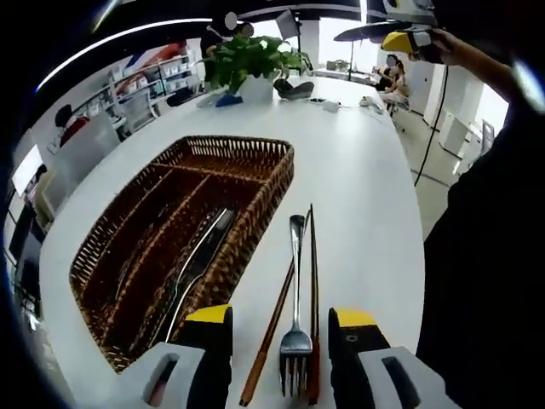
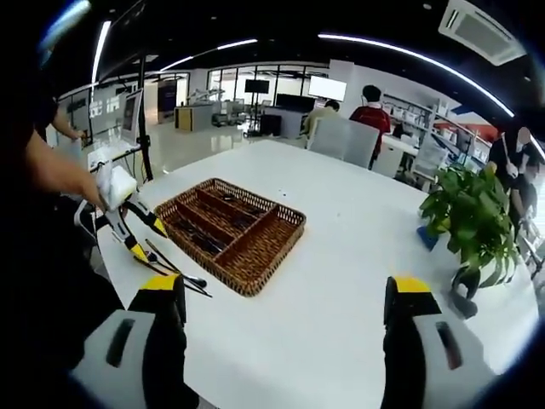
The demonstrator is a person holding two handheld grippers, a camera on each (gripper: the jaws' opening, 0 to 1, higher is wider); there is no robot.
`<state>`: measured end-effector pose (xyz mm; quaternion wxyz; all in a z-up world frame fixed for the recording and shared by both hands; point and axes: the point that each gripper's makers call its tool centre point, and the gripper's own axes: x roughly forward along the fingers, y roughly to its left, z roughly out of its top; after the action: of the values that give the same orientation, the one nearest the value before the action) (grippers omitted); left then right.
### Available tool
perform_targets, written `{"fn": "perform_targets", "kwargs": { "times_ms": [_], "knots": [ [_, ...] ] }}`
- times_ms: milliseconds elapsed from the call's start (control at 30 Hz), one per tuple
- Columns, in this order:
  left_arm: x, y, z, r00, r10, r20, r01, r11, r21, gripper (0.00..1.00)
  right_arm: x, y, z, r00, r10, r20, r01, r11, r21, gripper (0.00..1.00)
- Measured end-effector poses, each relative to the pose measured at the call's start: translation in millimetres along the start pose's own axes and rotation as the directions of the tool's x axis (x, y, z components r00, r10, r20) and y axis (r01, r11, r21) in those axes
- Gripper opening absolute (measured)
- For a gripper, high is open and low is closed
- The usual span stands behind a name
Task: Arrange the knives, forks, and spoons in their matching storage slots by inserting each utensil handle-first until every utensil is classified and aligned in the correct compartment
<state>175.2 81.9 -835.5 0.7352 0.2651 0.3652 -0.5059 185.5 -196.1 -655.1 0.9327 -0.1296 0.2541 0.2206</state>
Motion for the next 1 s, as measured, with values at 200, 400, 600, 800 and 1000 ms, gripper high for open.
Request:
{"fn": "perform_targets", "kwargs": {
  "times_ms": [200,400,600,800,1000],
  "knots": [
    [10,-2.6,-9.3,1.000,-0.014,-0.018,0.014,1.000,-0.005,0.32,-3,-1,0.8,1.000,-0.010,-0.002,0.010,1.000,-0.001,0.98],
    [13,-7.2,-13.9,0.999,-0.037,-0.030,0.037,0.999,0.003,0.21,-3,0,-1.7,1.000,-0.014,-0.007,0.014,1.000,0.003,0.98],
    [19,-14.6,-15.6,0.997,-0.060,-0.052,0.063,0.996,0.056,0.13,-2,2,-2.2,1.000,-0.014,-0.013,0.014,1.000,0.003,0.98],
    [22,-13.4,-16.4,0.996,-0.059,-0.068,0.063,0.996,0.061,0.11,-1,2,1.5,1.000,-0.015,-0.012,0.015,1.000,-0.006,0.98],
    [26,-13.4,-18.7,0.995,-0.062,-0.084,0.068,0.995,0.079,0.09,-1,1,0.7,1.000,-0.017,-0.017,0.017,1.000,-0.010,0.98]
  ]
}}
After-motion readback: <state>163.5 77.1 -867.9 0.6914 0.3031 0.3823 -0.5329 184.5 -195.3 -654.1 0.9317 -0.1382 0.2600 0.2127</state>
